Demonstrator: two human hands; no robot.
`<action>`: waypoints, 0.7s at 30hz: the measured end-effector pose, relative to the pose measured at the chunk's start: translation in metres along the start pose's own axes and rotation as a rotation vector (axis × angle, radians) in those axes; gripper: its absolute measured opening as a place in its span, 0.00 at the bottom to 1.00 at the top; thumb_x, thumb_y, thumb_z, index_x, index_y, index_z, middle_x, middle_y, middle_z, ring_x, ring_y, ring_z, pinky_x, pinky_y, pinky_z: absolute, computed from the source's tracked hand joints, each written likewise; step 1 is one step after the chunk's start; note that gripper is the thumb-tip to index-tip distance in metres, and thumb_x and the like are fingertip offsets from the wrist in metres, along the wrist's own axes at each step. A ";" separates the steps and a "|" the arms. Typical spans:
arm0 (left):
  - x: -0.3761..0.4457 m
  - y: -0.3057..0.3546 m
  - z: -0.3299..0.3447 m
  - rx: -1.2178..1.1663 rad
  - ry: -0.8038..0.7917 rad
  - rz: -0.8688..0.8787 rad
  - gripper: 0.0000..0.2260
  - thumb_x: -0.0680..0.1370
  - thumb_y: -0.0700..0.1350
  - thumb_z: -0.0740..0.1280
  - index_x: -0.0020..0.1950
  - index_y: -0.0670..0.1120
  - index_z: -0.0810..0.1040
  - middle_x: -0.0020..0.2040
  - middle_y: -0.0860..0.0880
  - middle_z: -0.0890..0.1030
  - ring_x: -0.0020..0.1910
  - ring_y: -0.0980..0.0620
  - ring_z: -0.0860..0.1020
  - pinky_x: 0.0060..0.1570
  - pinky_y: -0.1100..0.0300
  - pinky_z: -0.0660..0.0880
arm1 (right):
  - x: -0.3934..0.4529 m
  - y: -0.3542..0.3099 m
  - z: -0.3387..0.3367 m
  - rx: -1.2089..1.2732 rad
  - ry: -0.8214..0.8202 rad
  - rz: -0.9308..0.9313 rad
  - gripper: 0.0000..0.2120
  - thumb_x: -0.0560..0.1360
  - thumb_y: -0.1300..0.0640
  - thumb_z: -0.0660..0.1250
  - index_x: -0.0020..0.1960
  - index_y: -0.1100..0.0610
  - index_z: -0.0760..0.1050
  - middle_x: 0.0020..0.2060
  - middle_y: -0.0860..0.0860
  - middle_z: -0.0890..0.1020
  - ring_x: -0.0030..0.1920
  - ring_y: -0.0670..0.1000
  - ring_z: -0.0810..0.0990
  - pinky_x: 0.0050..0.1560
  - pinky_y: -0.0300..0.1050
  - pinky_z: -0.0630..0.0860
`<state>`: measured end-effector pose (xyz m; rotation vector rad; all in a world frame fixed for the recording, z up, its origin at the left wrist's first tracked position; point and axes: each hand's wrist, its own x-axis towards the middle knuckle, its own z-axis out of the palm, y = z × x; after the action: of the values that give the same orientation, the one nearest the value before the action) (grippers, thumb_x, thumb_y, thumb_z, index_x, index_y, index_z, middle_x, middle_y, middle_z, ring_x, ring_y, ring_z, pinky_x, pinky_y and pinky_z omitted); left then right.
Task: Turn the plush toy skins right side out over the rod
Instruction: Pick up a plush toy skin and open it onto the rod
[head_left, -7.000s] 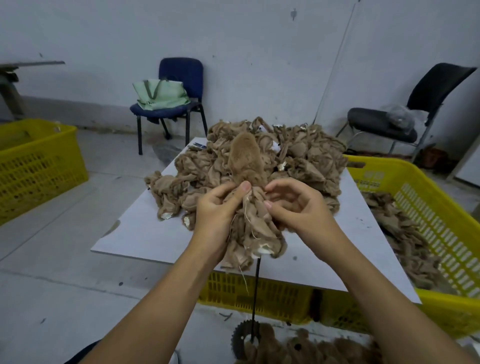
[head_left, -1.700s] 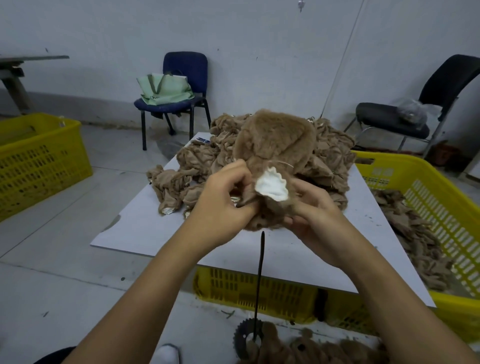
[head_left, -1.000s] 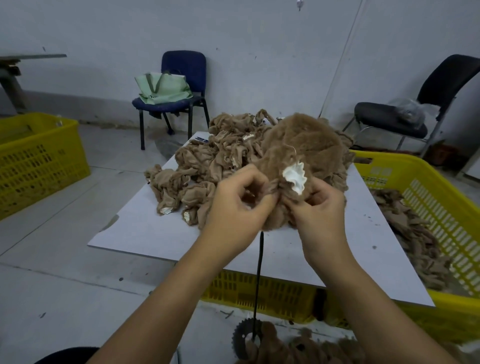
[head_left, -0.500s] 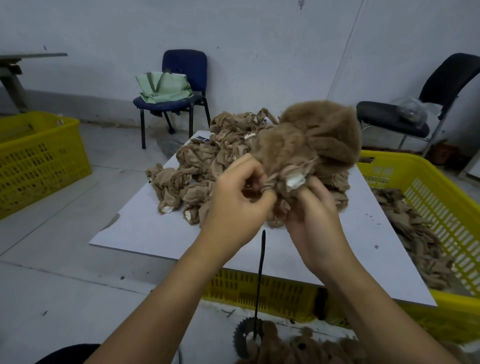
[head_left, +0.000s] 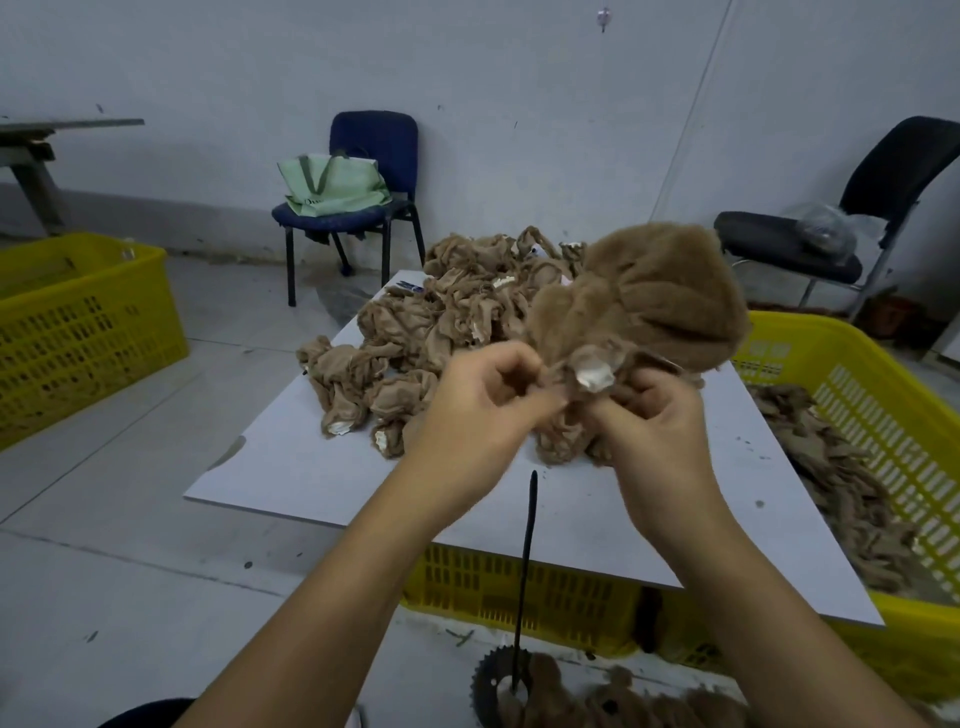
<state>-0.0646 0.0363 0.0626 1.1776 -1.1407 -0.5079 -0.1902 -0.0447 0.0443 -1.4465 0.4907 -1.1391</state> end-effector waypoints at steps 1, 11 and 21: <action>-0.002 -0.001 0.005 0.032 -0.016 -0.002 0.07 0.76 0.36 0.71 0.42 0.34 0.76 0.39 0.32 0.77 0.40 0.29 0.77 0.40 0.38 0.77 | -0.001 -0.001 -0.001 -0.050 0.033 -0.045 0.03 0.69 0.61 0.72 0.42 0.56 0.83 0.35 0.57 0.84 0.38 0.62 0.83 0.36 0.46 0.78; -0.004 -0.005 0.033 0.147 0.085 0.017 0.14 0.77 0.37 0.72 0.34 0.43 0.72 0.29 0.51 0.72 0.30 0.51 0.73 0.31 0.57 0.75 | 0.008 0.008 -0.007 -0.187 0.158 0.012 0.12 0.73 0.68 0.67 0.37 0.54 0.79 0.31 0.52 0.82 0.34 0.49 0.80 0.33 0.47 0.77; 0.001 -0.018 0.024 0.143 0.251 -0.035 0.12 0.74 0.30 0.68 0.36 0.35 0.66 0.29 0.47 0.67 0.34 0.31 0.75 0.31 0.36 0.78 | 0.004 0.013 0.001 0.208 -0.037 0.230 0.10 0.78 0.58 0.69 0.53 0.65 0.80 0.44 0.59 0.83 0.43 0.57 0.76 0.45 0.53 0.71</action>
<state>-0.0819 0.0179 0.0457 1.3464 -0.9534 -0.2980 -0.1841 -0.0506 0.0343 -1.1958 0.4844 -0.9486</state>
